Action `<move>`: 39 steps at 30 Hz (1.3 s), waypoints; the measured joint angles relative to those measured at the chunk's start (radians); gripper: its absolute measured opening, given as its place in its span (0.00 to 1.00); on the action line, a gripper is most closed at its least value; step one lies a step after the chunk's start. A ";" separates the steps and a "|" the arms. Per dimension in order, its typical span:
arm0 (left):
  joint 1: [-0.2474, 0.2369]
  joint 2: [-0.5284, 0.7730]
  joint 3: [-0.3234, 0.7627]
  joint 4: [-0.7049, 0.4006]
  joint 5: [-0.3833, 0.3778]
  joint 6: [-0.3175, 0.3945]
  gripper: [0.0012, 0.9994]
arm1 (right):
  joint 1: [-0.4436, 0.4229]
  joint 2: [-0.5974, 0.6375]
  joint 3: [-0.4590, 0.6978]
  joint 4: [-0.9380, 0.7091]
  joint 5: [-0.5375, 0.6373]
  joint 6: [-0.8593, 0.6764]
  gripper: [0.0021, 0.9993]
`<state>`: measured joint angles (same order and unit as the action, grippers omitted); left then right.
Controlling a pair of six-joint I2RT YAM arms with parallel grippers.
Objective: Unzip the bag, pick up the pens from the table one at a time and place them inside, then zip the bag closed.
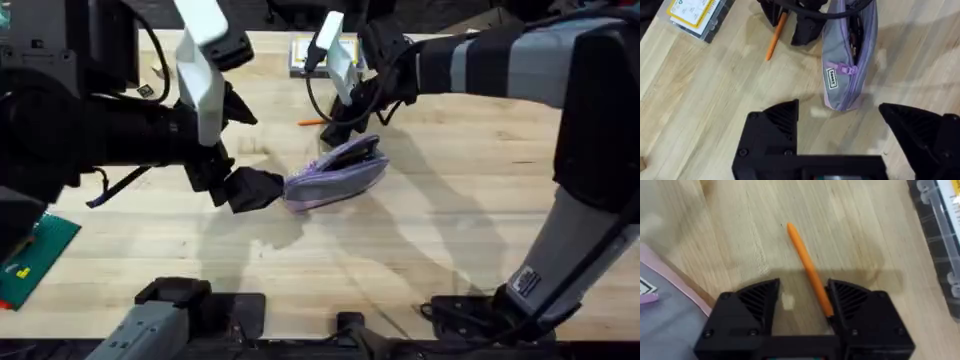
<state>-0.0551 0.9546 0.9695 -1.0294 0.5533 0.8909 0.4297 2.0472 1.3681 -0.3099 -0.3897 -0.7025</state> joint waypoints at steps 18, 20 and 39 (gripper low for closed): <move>0.000 0.000 0.000 0.000 0.000 0.000 0.99 | -0.016 0.002 0.015 -0.017 0.016 -0.008 0.04; 0.000 0.000 0.000 0.000 0.000 0.000 0.99 | -0.016 0.000 0.015 -0.018 0.016 -0.029 0.03; 0.000 0.000 0.000 0.000 0.000 0.000 0.99 | -0.052 -0.247 0.015 -0.107 0.086 -0.294 0.03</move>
<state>-0.0551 0.9546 0.9695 -1.0292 0.5533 0.8909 0.3776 1.8005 1.3830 -0.4165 -0.3035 -0.9965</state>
